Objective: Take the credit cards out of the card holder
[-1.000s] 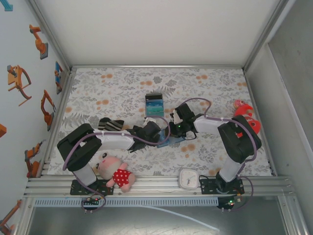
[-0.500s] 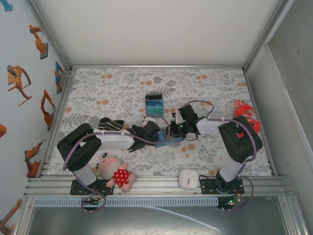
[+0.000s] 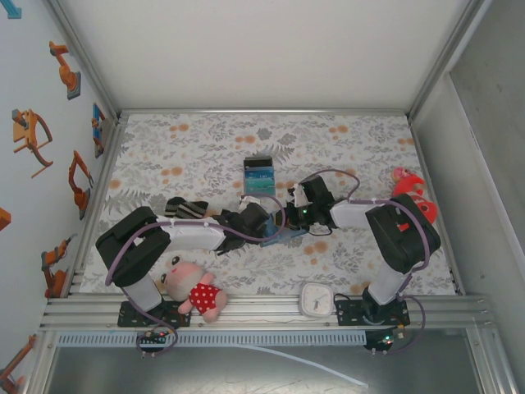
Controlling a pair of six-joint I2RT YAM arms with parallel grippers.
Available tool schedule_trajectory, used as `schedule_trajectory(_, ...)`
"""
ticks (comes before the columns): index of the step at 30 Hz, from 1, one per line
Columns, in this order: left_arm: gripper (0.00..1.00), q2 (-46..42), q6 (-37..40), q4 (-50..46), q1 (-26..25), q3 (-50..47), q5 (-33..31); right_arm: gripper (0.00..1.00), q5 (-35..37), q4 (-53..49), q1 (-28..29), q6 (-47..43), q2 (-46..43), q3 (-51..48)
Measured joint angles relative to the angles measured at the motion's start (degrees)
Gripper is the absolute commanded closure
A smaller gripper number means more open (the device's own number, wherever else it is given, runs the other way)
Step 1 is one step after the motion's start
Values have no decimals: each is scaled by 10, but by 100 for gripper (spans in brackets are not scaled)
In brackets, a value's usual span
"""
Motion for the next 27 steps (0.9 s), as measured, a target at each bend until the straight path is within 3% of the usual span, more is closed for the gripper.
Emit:
schedule_trajectory(9, 7, 0, 0, -3, 0, 2, 0, 100, -5, 8, 0, 2, 0, -2)
schedule_trajectory(27, 8, 1, 0, -3, 0, 2, -2, 100, 38, -59, -19, -39, -25, -5)
